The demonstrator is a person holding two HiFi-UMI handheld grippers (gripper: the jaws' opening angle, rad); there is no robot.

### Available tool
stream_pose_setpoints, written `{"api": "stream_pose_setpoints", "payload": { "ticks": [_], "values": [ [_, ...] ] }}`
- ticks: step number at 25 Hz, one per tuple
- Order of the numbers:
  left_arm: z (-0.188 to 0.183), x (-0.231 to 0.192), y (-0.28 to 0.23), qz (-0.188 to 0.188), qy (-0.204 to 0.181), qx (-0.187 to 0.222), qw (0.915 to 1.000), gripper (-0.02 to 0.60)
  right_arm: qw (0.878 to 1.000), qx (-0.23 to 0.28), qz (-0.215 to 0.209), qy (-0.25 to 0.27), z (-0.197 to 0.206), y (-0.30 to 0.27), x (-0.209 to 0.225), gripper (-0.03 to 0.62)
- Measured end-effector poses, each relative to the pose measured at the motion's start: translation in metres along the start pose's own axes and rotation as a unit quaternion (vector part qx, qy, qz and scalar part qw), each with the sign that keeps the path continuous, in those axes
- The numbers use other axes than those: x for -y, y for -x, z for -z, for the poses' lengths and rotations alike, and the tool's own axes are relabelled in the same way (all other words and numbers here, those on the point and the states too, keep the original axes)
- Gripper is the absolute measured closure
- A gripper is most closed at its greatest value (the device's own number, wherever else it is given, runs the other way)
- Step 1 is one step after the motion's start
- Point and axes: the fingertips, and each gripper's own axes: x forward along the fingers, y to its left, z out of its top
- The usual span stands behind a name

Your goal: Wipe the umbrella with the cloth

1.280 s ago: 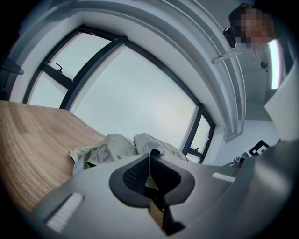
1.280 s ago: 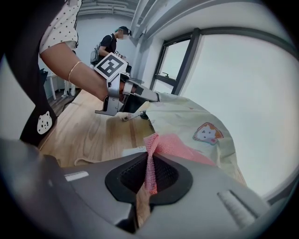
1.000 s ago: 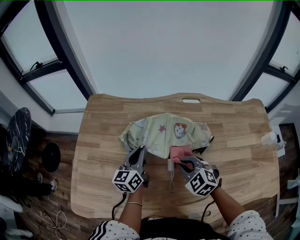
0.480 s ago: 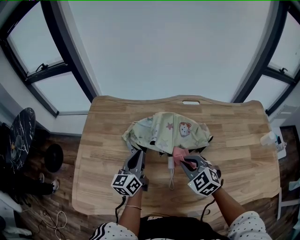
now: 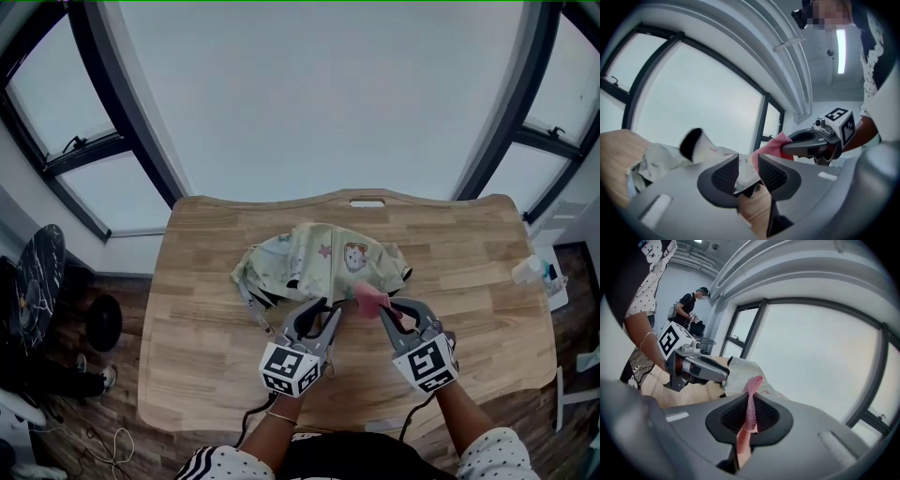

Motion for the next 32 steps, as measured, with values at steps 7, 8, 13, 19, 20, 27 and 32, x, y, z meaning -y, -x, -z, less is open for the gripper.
{"api": "stream_pose_setpoints", "payload": {
  "ticks": [7, 8, 13, 19, 20, 27, 32],
  "values": [
    [0.033, 0.05, -0.079, 0.017, -0.046, -0.074, 0.9961, 0.365, 0.996, -0.001, 0.071, -0.048, 0.019, 0.042, 0.06, 0.566],
    [0.04, 0.052, -0.09, 0.013, -0.053, -0.089, 0.9945, 0.349, 0.996, -0.002, 0.074, -0.05, 0.023, 0.046, 0.065, 0.566],
    [0.071, 0.05, -0.128, -0.015, -0.072, -0.153, 0.9855, 0.3, 0.995, -0.004, 0.082, -0.062, 0.038, 0.061, 0.081, 0.567],
    [0.094, 0.035, -0.149, -0.049, -0.053, -0.179, 0.9812, 0.29, 0.993, -0.005, 0.085, -0.076, 0.05, 0.064, 0.095, 0.566],
    [0.097, 0.034, -0.151, -0.053, -0.052, -0.182, 0.9805, 0.291, 0.993, -0.006, 0.085, -0.079, 0.052, 0.062, 0.097, 0.566],
    [0.105, 0.024, -0.163, -0.067, -0.055, -0.204, 0.9751, 0.42, 0.992, -0.011, 0.085, -0.091, 0.06, 0.058, 0.102, 0.566],
    [0.104, 0.017, -0.165, -0.078, -0.061, -0.214, 0.9718, 0.557, 0.991, -0.016, 0.088, -0.096, 0.066, 0.061, 0.103, 0.566]
  ]
}}
